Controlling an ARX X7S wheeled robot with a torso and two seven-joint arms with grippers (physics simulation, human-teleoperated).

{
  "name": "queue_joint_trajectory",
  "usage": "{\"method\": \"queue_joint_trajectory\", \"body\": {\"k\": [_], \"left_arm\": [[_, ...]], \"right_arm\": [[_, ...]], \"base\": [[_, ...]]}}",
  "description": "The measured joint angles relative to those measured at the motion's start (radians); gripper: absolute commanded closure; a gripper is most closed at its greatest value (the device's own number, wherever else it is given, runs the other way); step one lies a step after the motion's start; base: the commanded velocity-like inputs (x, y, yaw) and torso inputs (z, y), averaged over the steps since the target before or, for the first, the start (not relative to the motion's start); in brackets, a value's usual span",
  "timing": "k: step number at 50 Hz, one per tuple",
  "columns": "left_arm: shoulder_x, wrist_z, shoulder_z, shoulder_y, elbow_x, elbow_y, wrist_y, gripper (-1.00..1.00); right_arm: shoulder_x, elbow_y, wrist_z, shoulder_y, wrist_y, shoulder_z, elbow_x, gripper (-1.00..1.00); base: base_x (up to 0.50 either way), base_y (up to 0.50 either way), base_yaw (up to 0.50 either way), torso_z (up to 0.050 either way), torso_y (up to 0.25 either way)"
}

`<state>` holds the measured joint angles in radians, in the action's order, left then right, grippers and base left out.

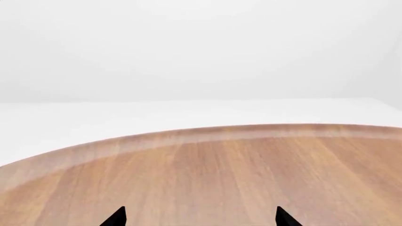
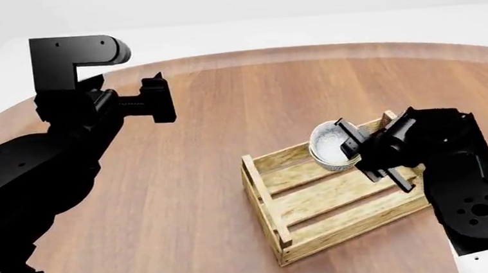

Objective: Stack the right bowl on the left bowl and place them in the tray.

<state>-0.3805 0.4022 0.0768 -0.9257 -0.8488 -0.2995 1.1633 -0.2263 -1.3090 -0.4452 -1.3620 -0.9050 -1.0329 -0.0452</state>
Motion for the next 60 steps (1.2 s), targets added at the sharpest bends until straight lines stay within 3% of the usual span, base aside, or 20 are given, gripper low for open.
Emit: {"method": "queue_joint_trajectory", "body": {"k": [46,47,60], "left_arm": [[-0.011,-0.004,0.018,0.008,-0.012,0.011,-0.021,-1.0],[-0.011,-0.004,0.017,0.008,-0.013,0.012,-0.022,-1.0],[-0.011,-0.001,0.013,0.009,-0.024,0.013,-0.023,-1.0]], "right_arm": [[-0.013,0.0,0.029,0.014,-0.042,0.105,0.017,1.0],[-0.013,0.0,0.032,0.014,-0.042,0.105,0.017,-1.0],[-0.012,0.0,0.061,-0.001,-0.023,0.104,0.031,-1.0]], "base": [[0.0,0.0,0.0,0.0,-0.05],[0.0,0.0,0.0,0.0,0.0],[0.0,0.0,0.0,0.0,0.0]]}}
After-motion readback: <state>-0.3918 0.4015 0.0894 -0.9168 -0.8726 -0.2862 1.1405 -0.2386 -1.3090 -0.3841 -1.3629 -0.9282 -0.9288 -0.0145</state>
